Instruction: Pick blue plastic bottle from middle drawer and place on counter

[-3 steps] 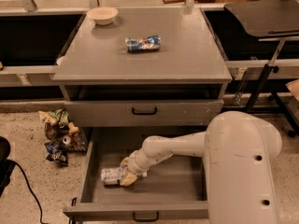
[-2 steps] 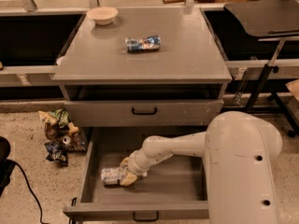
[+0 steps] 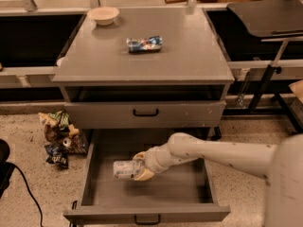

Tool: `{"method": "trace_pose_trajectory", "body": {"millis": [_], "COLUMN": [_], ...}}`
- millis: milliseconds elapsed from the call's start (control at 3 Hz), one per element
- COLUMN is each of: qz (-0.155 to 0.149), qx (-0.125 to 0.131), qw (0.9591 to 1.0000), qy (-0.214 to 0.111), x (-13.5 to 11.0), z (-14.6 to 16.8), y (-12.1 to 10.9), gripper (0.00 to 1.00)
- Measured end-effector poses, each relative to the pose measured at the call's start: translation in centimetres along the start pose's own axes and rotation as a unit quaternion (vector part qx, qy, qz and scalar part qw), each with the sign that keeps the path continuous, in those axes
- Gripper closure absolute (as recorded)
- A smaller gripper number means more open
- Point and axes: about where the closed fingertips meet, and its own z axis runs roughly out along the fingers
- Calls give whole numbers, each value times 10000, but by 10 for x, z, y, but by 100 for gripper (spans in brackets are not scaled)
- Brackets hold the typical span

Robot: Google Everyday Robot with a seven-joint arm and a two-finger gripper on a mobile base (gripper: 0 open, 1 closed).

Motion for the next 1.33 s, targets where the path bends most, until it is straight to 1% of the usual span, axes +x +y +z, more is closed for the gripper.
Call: {"method": "trace_pose_trajectory", "body": {"millis": [333,667,1000,1333], "qz": [35,34,-132,-365], "qx": [456,456,452,515], "qw": [9989,9989,9984,9966], "qy": [-80,-81,-323,-527], "x": [17,17,1,-27], "z": [-66,-66,-102,-167], "y": [1,1,0,5], "gripper": [100,100,100,100]}}
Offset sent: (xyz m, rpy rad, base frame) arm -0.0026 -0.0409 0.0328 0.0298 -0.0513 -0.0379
